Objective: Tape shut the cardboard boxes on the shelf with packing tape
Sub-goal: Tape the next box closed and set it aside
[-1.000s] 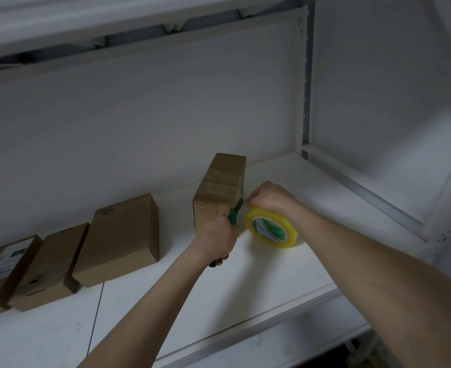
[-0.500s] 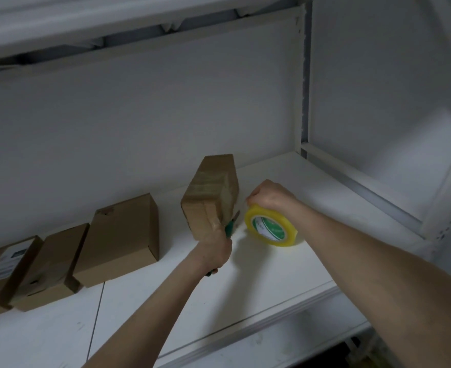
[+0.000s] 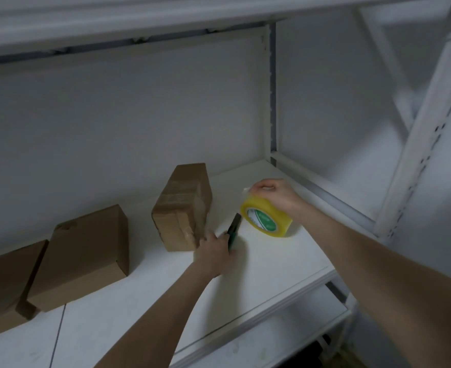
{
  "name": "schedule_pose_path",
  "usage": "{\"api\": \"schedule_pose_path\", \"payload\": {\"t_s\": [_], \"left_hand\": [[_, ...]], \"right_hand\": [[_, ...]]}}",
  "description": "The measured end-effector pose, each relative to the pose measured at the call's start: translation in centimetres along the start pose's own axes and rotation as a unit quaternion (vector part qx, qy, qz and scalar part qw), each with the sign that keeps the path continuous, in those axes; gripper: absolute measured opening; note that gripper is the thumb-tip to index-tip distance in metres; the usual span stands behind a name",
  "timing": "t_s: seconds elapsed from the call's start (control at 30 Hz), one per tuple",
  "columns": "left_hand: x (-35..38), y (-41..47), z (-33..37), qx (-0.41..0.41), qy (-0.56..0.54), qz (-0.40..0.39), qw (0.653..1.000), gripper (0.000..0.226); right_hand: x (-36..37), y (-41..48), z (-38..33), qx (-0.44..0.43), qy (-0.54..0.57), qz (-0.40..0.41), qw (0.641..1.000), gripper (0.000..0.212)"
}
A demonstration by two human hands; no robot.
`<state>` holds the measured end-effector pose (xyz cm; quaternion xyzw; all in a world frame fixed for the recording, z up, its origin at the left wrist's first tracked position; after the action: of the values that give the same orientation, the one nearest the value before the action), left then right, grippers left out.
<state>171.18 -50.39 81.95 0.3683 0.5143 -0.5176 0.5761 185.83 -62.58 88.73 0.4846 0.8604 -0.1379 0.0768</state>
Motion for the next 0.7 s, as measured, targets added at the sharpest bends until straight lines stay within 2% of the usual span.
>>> {"api": "schedule_pose_path", "payload": {"t_s": [0.07, 0.13, 0.2, 0.27, 0.37, 0.5, 0.7], "left_hand": [[-3.2, 0.8, 1.0, 0.048, -0.053, 0.139, 0.988, 0.037], [-7.2, 0.9, 2.2, 0.088, -0.158, 0.282, 0.942, 0.030], [-10.1, 1.0, 3.7, 0.118, -0.181, 0.342, 0.914, 0.029], [-10.9, 1.5, 5.3, 0.130, -0.160, 0.326, 0.923, 0.034], [-10.3, 2.6, 6.3, 0.101, -0.166, 0.279, 0.940, 0.041], [-10.0, 3.3, 6.9, 0.076, -0.244, 0.267, 0.929, 0.027], [-9.3, 4.0, 7.1, 0.022, -0.311, 0.261, 0.913, 0.020]], "right_hand": [[-0.6, -0.5, -0.2, -0.011, 0.010, 0.007, 1.000, 0.004], [-1.0, -0.7, -0.3, -0.023, 0.013, 0.012, 1.000, 0.005], [-1.3, -1.0, -0.3, -0.036, 0.003, 0.016, 0.999, 0.005], [-1.5, -1.2, -0.3, -0.048, -0.013, 0.019, 0.999, 0.003], [-1.9, -1.8, -0.5, -0.073, -0.051, 0.024, 0.996, 0.009], [-2.4, -2.1, -0.5, -0.071, -0.129, 0.055, 0.988, 0.019], [-3.0, -2.8, -0.1, -0.060, -0.213, 0.080, 0.972, 0.025]]}}
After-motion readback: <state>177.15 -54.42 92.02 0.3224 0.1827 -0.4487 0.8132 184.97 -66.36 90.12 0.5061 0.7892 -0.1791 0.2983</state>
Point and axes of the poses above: each hand's wrist, its own y-axis towards the middle knuckle, its own x-axis out of the palm, z = x × y, the point moved 6 cm from there along y, towards the middle knuckle, and after that the axes turned 15 degrees about x, right-handed, at the moved point
